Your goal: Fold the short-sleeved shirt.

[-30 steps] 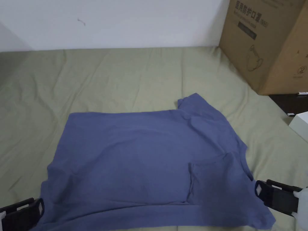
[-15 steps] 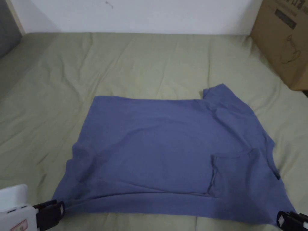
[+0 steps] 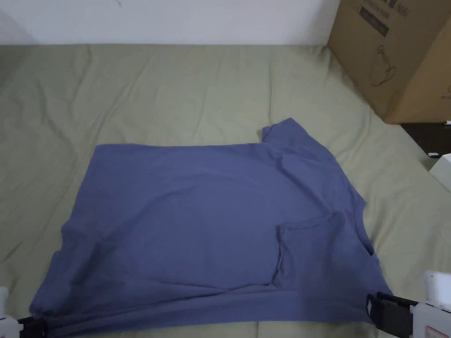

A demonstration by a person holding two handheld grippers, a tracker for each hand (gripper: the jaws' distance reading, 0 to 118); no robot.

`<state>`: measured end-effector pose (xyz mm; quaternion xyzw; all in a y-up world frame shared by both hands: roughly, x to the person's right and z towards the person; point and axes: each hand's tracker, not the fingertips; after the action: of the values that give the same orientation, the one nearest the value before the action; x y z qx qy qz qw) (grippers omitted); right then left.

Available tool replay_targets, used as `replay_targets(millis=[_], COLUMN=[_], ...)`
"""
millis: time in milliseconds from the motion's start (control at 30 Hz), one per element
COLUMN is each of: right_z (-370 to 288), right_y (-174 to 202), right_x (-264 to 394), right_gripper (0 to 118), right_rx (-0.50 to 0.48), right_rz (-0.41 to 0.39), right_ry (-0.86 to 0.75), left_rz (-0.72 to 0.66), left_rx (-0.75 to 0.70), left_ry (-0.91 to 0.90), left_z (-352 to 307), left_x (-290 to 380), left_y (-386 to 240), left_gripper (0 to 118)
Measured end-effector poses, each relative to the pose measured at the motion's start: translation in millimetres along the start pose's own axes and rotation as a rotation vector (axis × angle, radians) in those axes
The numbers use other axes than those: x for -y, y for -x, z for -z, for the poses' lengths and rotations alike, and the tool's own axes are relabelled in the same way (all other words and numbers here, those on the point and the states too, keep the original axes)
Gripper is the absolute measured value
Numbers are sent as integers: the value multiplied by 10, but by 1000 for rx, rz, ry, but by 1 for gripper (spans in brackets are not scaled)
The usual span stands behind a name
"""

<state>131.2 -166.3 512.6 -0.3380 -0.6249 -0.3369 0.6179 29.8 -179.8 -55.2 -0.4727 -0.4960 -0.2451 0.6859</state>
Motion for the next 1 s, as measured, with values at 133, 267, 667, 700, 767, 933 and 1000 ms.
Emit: replay_targets(millis=[133, 267, 667, 700, 767, 933, 1000], right_z=[318, 265, -18, 4, 132, 564, 720], right_y=[-65, -30, -115, -116, -90, -7, 43], right_x=[76, 93, -595, -673, -881, -1265, -1348], right_gripper=[4, 4, 4, 4, 4, 32, 92], right_rx=[-9, -18, -113, -110, -84, -98, -73], right_rz=[-5, 57, 141, 148, 154, 277, 271], right_ry=[148, 111, 2, -9, -15, -15, -17], left_rz=[-1, -38, -97, -144, -175, -175, -162], left_rx=[-7, 8, 35, 41, 71, 53, 14], left_ry=[-6, -15, -81, -93, -115, -92, -83], left_z=[-62, -139, -290, -259, -131, 323, 401], left_x=[7, -19, -692, -808, -1093, -1597, -1660], left_y=[-3, 47, -78, -85, -109, -301, -357], left_gripper=[4, 4, 4, 4, 4, 21, 78])
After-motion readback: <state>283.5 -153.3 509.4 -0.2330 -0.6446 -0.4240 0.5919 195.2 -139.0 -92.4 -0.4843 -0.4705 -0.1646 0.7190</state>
